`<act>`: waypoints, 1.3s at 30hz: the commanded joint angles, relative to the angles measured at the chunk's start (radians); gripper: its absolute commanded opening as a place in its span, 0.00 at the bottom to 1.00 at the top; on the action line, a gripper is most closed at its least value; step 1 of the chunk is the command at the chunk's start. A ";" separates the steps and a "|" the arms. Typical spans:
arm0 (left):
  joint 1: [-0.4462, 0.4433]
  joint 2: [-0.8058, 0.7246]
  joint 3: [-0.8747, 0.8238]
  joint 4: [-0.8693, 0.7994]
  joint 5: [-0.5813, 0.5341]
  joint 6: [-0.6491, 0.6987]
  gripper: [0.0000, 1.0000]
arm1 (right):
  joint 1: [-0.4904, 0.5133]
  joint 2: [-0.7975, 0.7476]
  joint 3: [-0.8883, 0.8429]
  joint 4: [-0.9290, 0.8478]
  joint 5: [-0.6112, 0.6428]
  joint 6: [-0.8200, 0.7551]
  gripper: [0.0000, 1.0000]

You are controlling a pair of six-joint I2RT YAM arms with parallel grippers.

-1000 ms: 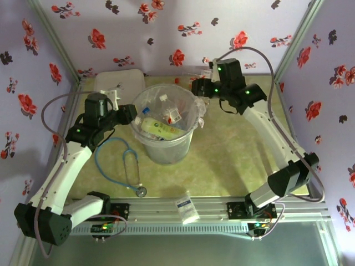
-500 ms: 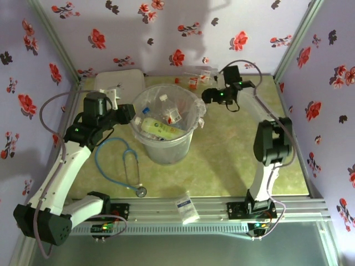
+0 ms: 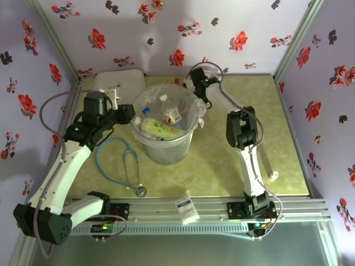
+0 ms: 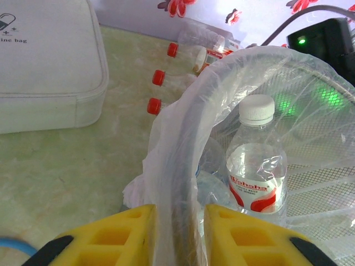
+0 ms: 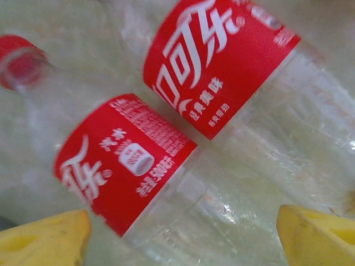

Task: Put the plastic bottles in the bin

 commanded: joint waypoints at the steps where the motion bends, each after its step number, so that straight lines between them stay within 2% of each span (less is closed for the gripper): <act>1: 0.006 -0.005 0.036 -0.024 -0.019 0.032 0.29 | -0.005 0.019 0.013 -0.116 0.090 -0.013 0.88; 5: 0.007 -0.009 0.029 -0.021 -0.023 0.034 0.29 | 0.003 -0.056 -0.142 -0.083 0.100 0.008 0.85; 13: 0.009 0.008 0.020 -0.004 -0.021 0.030 0.29 | -0.006 -0.302 -0.539 0.040 0.105 0.127 0.74; 17: 0.009 0.008 0.014 0.002 -0.021 0.032 0.29 | -0.014 -0.437 -0.726 0.108 0.102 0.193 0.57; 25: 0.009 0.004 -0.006 0.014 -0.021 0.024 0.29 | -0.023 -0.692 -1.032 0.124 0.112 0.305 0.52; 29: 0.009 0.000 -0.019 0.021 -0.024 0.028 0.29 | -0.022 -0.816 -1.182 0.104 0.107 0.375 0.55; 32: 0.009 0.007 -0.027 0.038 -0.023 0.023 0.29 | -0.023 -0.891 -1.237 0.058 0.122 0.391 0.71; 34: 0.009 0.018 -0.030 0.047 -0.019 0.022 0.29 | -0.029 -0.939 -1.220 0.018 0.156 0.390 0.83; 35: 0.009 0.023 -0.030 0.050 -0.015 0.021 0.29 | -0.034 -0.953 -1.204 0.006 0.164 0.389 0.85; 39: 0.009 0.024 -0.036 0.060 -0.008 0.020 0.29 | -0.064 -0.943 -1.125 0.021 0.166 0.377 0.89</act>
